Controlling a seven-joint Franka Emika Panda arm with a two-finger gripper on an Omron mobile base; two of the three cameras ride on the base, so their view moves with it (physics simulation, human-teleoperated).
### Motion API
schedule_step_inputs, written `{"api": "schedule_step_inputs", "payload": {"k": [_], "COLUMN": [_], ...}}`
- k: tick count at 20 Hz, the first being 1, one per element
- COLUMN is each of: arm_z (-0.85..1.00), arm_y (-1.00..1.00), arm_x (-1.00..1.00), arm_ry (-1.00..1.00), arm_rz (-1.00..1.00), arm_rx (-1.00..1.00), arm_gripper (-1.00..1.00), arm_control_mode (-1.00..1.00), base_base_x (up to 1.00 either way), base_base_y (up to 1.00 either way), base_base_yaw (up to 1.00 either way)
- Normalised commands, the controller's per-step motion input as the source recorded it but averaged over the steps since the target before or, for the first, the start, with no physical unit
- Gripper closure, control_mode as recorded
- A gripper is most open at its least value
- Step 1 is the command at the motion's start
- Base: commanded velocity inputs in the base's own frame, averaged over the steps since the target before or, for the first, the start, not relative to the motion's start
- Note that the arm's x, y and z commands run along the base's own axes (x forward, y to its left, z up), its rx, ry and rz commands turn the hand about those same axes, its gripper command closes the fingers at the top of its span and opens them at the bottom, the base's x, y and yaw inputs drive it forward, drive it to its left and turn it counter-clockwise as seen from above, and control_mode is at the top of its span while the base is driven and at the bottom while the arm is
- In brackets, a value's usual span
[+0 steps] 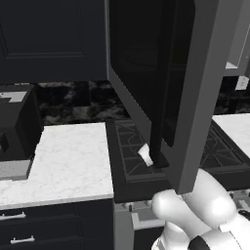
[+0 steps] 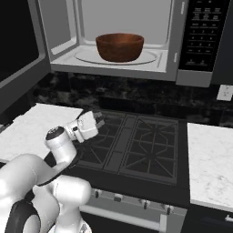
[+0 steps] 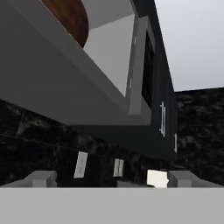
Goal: Pick the corn from the sink and place it in the bowl. Then pick the bowl and place it in the microwave. Then close the microwave door and press the start button.
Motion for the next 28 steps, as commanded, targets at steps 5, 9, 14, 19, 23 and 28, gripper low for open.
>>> {"api": "schedule_step_inputs", "payload": {"k": [5, 9, 14, 19, 23, 28], "arm_z": [0.21, 0.00, 0.00, 0.00, 0.00, 0.01], "arm_y": [0.89, 0.98, 0.93, 0.74, 0.67, 0.54], "arm_x": [-0.25, -0.01, 0.00, 0.00, -0.10, -0.42], "arm_ry": [-0.08, -0.02, -0.03, -0.12, -0.17, -0.22], "arm_rz": [0.00, 0.00, 0.00, 0.00, 0.00, 0.00], "arm_rx": [-0.06, -0.08, -0.09, -0.09, -0.09, -0.08], "arm_gripper": [-1.00, -1.00, -1.00, -1.00, -1.00, -1.00], "arm_control_mode": [-1.00, -1.00, -1.00, -1.00, -1.00, -1.00], "base_base_x": [0.00, 0.00, 0.00, 0.00, 0.00, 0.00], "base_base_y": [0.00, 0.00, 0.00, 0.00, 0.00, 0.00], "base_base_yaw": [0.00, 0.00, 0.00, 0.00, 0.00, 0.00]}}
